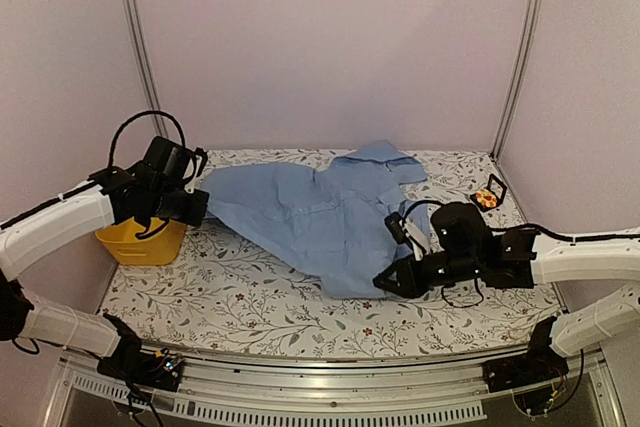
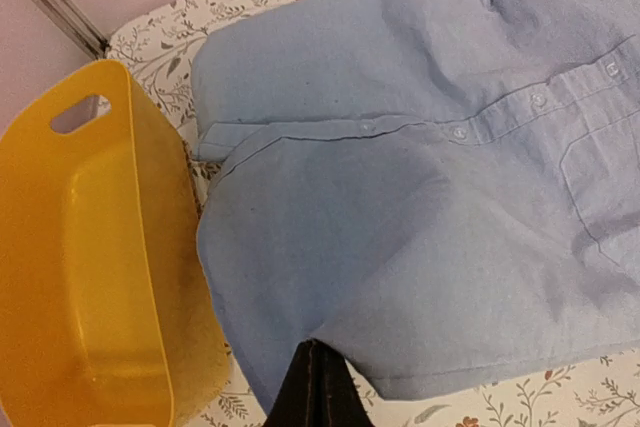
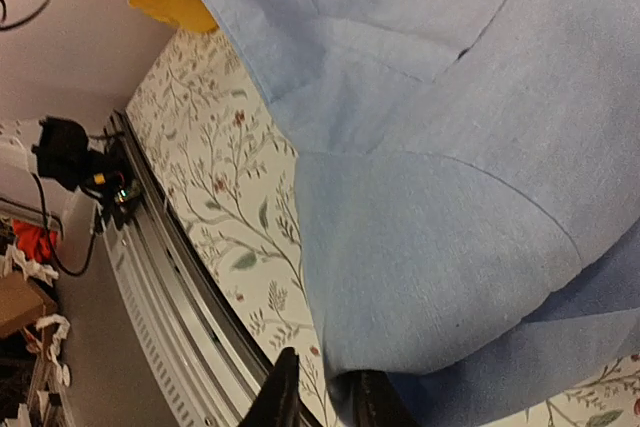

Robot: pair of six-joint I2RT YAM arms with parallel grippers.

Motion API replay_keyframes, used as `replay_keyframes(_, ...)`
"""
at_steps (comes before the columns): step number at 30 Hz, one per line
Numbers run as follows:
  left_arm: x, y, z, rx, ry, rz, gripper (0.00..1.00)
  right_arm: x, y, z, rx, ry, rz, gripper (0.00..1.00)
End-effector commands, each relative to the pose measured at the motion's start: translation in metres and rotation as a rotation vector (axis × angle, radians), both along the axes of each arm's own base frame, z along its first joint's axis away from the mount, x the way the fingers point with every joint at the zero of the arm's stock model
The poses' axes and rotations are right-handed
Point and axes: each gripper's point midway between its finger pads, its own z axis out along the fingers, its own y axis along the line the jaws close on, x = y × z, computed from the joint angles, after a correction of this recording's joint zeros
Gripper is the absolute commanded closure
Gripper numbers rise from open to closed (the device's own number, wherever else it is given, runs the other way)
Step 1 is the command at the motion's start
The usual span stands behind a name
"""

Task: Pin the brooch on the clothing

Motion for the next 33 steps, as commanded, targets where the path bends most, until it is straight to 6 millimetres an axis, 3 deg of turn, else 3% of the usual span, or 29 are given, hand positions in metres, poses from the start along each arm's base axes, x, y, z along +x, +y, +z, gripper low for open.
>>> replay_keyframes(1,-0.038,-0.013,-0.023,-0.179,0.094,0.021,1.0,-0.064,-0.04,-0.088,-0.174,0.423,-0.216,0.64)
replay_keyframes(4,-0.053,-0.02,-0.032,-0.202,0.116,0.017,1.0,-0.073,-0.064,-0.094,-0.277,0.488,-0.307,0.46)
replay_keyframes(7,-0.062,-0.034,-0.037,-0.211,0.148,-0.014,1.0,-0.047,-0.085,-0.067,-0.35,0.367,-0.423,0.35)
replay_keyframes(10,-0.069,-0.04,-0.046,-0.192,0.171,-0.022,1.0,-0.017,-0.096,-0.052,-0.356,0.349,-0.513,0.36)
replay_keyframes(12,-0.072,-0.041,-0.047,-0.193,0.178,-0.013,1.0,0.004,-0.104,-0.057,-0.383,0.354,-0.569,0.4)
replay_keyframes(16,-0.074,-0.038,-0.038,-0.208,0.147,-0.003,1.0,0.068,-0.112,-0.055,-0.357,0.301,-0.654,0.41)
replay_keyframes(18,-0.074,-0.037,-0.037,-0.21,0.138,0.0,1.0,0.105,-0.102,-0.045,-0.283,0.256,-0.632,0.41)
replay_keyframes(22,-0.074,-0.037,-0.037,-0.205,0.142,-0.002,1.0,0.164,-0.085,-0.05,-0.225,0.235,-0.534,0.4)
replay_keyframes(27,-0.074,-0.036,-0.038,-0.203,0.132,0.003,1.0,0.21,-0.063,-0.087,-0.227,0.232,-0.43,0.39)
replay_keyframes(29,-0.074,-0.036,-0.039,-0.202,0.135,0.0,1.0,0.219,-0.058,-0.101,-0.227,0.266,-0.421,0.44)
replay_keyframes(30,-0.074,-0.036,-0.039,-0.2,0.134,0.0,1.0,0.221,-0.056,-0.114,-0.231,0.293,-0.417,0.52)
replay_keyframes(33,-0.073,-0.036,-0.037,-0.193,0.128,-0.004,1.0,0.224,-0.055,-0.117,-0.229,0.304,-0.419,0.94)
